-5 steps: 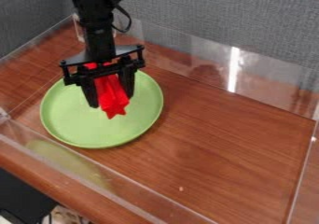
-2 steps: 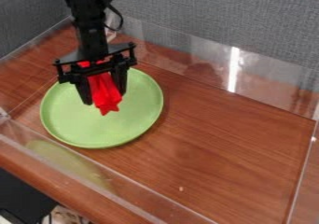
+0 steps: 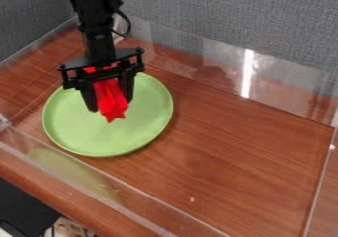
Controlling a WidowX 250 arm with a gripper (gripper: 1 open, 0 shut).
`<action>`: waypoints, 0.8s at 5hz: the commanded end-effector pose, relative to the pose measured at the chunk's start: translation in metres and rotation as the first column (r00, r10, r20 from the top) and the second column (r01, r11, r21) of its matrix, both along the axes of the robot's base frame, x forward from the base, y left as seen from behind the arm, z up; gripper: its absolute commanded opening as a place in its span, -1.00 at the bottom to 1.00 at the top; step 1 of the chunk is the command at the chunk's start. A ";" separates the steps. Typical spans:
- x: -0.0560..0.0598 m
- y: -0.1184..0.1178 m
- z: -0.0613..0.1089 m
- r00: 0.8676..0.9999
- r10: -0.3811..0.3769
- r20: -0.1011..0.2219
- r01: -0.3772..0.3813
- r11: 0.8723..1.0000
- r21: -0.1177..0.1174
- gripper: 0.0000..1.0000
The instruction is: Put the carrot on the green plate
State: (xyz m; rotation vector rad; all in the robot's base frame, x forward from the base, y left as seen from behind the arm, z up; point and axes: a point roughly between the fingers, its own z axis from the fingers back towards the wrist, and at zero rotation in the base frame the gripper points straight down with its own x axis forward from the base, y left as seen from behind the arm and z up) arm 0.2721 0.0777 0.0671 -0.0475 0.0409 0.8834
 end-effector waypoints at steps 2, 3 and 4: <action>0.011 0.010 0.013 0.998 0.004 0.057 -0.006 1.000 0.028 -1.00; 0.011 0.012 0.014 0.998 0.007 0.059 -0.009 1.000 0.028 -1.00; 0.010 0.012 0.014 0.998 0.004 0.061 -0.006 1.000 0.029 -1.00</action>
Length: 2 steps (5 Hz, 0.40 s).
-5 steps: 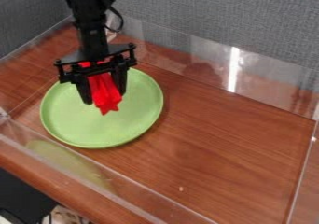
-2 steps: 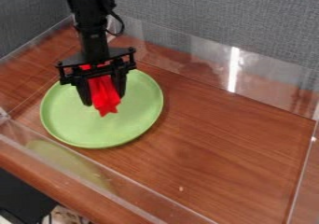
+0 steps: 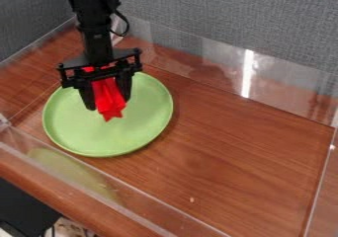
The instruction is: Put the carrot on the green plate
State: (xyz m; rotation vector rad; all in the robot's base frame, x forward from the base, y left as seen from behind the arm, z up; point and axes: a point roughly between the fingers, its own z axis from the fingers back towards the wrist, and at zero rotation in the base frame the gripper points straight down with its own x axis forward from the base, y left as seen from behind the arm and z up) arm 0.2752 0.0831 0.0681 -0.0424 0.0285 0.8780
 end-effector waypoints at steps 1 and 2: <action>0.008 0.008 0.013 0.999 -0.002 0.054 0.001 1.000 0.026 -1.00; 0.006 0.003 0.006 0.999 -0.014 0.041 0.013 0.999 0.035 -1.00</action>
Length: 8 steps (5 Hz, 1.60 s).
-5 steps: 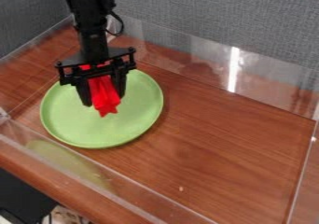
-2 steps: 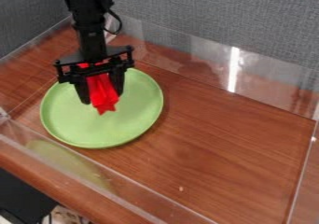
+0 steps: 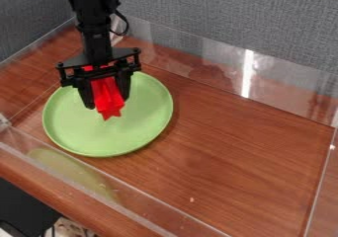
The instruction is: Put the carrot on the green plate
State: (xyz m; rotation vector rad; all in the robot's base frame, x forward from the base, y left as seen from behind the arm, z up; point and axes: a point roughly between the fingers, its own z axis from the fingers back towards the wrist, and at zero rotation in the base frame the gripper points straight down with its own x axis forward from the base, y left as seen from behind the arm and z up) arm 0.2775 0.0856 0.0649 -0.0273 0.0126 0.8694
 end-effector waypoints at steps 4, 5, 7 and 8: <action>0.002 -0.008 -0.002 0.999 -0.035 0.007 0.034 0.999 0.030 -1.00; 0.003 -0.007 0.016 0.999 -0.041 0.032 0.041 0.999 0.013 -1.00; 0.003 -0.003 0.033 0.998 -0.043 0.055 0.043 0.999 0.001 1.00; 0.002 -0.002 0.031 0.998 -0.043 0.046 0.042 0.999 0.008 1.00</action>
